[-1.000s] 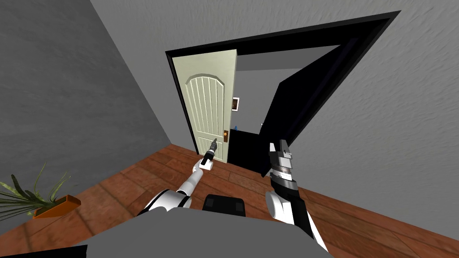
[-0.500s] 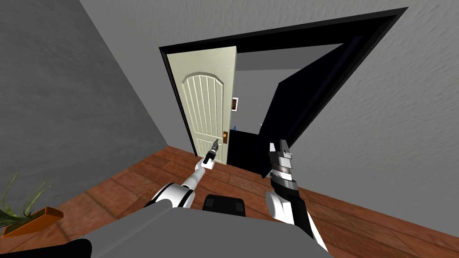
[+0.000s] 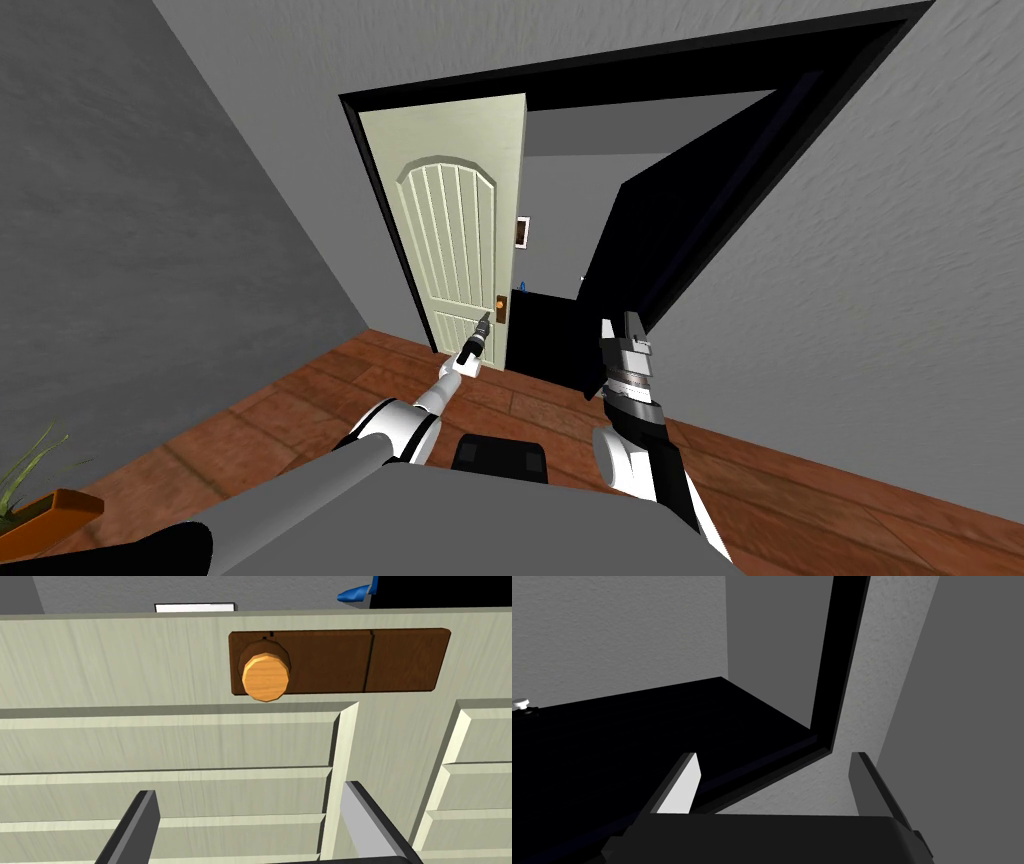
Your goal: Push the door open
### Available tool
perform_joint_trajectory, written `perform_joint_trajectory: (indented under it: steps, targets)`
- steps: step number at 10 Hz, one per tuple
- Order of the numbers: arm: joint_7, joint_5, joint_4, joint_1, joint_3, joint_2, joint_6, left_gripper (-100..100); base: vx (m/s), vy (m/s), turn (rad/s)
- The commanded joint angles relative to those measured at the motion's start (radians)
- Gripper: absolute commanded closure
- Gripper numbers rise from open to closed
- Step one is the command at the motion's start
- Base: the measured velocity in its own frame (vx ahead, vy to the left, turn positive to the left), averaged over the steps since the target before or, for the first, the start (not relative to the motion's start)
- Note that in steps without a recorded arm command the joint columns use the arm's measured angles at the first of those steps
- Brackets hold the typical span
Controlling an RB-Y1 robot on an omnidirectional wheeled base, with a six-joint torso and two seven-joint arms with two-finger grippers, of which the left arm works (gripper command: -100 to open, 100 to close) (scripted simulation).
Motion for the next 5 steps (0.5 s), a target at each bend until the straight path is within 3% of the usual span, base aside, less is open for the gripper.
perform_joint_trajectory:
  steps: [1,4,5]
  targets:
    - [-0.002,0.003,0.028,-0.016,0.0,-0.004,-0.002,-100,0.053,0.019,-0.023]
    - [-0.005,0.008,0.087,-0.049,0.0,-0.014,-0.005,-100,0.051,0.022,-0.033]
    - [-0.004,0.007,0.079,-0.044,0.001,-0.011,-0.009,-100,0.035,0.015,-0.013]
